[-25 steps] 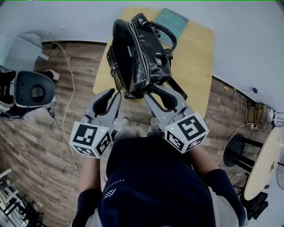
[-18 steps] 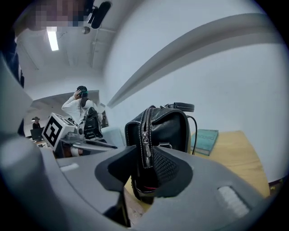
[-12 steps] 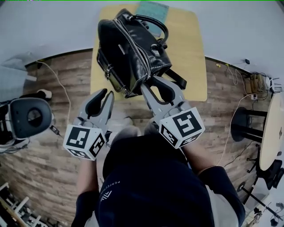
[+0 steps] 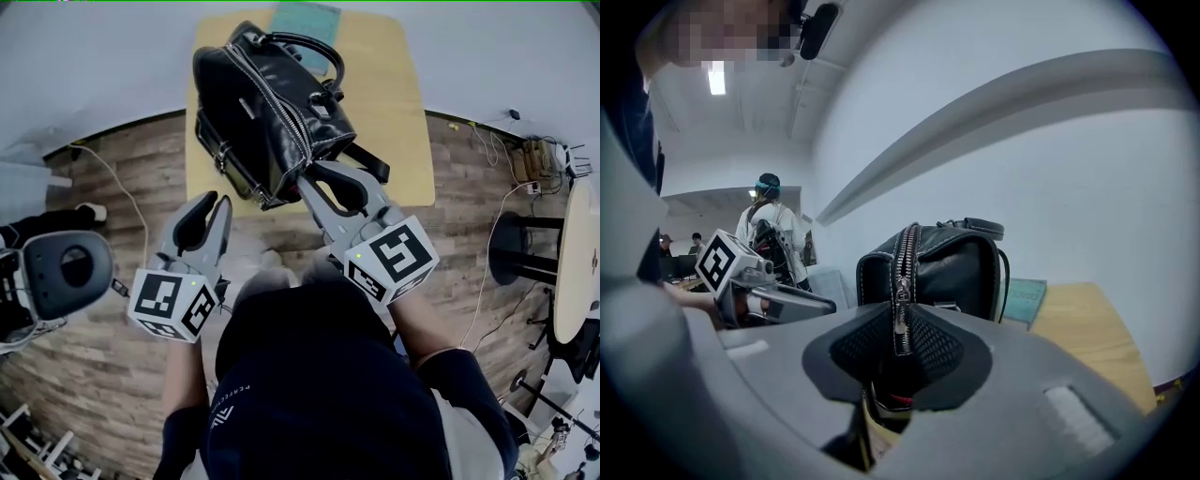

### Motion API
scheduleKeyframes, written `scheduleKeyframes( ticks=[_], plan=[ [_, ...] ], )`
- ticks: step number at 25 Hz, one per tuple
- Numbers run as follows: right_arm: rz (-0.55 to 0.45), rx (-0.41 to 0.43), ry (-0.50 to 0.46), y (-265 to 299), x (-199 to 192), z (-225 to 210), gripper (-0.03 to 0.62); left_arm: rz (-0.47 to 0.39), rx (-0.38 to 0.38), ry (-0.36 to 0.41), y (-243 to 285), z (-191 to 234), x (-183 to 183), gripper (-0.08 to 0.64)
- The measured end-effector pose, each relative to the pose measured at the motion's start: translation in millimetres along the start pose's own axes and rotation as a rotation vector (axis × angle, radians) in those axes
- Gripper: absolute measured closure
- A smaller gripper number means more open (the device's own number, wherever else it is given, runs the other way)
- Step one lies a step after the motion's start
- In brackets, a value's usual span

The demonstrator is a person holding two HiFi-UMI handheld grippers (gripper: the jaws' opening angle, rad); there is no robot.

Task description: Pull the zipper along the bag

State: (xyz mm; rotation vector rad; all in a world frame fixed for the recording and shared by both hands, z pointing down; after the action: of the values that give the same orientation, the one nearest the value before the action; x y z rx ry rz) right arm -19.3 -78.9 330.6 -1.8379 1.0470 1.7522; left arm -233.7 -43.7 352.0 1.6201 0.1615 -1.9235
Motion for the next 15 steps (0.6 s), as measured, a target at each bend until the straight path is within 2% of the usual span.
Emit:
scheduleKeyframes(
  ticks=[6, 15],
  plan=[
    [0.011, 0.054, 0.016, -0.2, 0.4, -5.2, 0.549, 0.002, 0.007, 0.002, 2.8, -5.0, 1.6, 0.474],
    [0.023, 0.031, -0.041, -11.3, 8.3, -8.1, 0.578, 0.006, 0.019, -0.001, 3.2, -14.8, 1.8, 0.476]
  ],
)
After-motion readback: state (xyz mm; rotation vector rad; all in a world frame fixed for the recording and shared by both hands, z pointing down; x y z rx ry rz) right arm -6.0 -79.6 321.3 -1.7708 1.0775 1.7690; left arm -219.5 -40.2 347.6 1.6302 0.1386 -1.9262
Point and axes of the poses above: the fingertips, and each gripper's own axes: y forward along the fingers, z to its left, x out of its top, the point moved 8 cm from there along -y, backward along the fingers, and after that the axes turned 1 degree about -z, right-handed, at the moved point
